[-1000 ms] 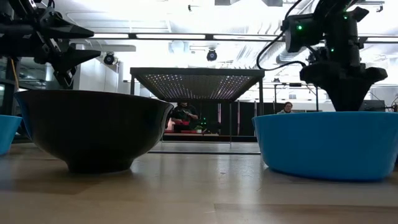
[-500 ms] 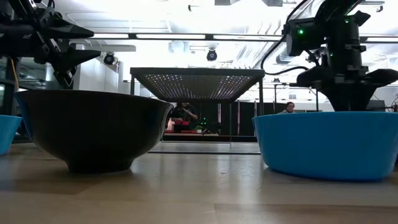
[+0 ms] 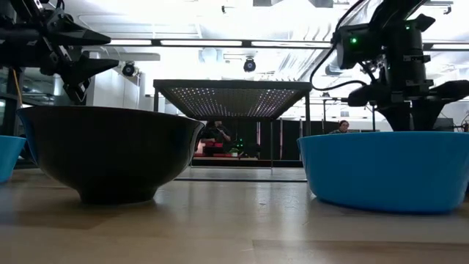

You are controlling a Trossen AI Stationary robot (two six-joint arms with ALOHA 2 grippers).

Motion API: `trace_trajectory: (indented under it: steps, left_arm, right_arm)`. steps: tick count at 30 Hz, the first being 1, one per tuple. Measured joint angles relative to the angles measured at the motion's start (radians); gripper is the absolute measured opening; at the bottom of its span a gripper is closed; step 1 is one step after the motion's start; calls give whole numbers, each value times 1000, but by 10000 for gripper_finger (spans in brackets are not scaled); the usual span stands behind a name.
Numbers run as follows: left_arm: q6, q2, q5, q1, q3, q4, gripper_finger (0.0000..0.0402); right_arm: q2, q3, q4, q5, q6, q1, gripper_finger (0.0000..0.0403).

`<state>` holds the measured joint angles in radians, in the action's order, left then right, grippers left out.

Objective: Pick & Place Mini bowls
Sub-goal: Put the blue bowl on the shelf

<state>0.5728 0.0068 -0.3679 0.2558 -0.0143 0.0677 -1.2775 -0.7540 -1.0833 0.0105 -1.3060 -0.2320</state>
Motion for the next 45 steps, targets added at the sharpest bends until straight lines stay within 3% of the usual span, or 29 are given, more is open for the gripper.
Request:
trace_trajectory:
  steps: [23, 32, 45]
  left_arm:
    - [0, 0, 0, 0, 0, -19, 190]
    - [0, 0, 0, 0, 0, -18, 190]
    - [0, 0, 0, 0, 0, -18, 190]
  right_arm:
    - [-53, 1, 10, 17, 54, -77, 129]
    - [-53, 113, 207, -63, 50, -82, 129]
    - [-5, 116, 185, -44, 94, -102, 128]
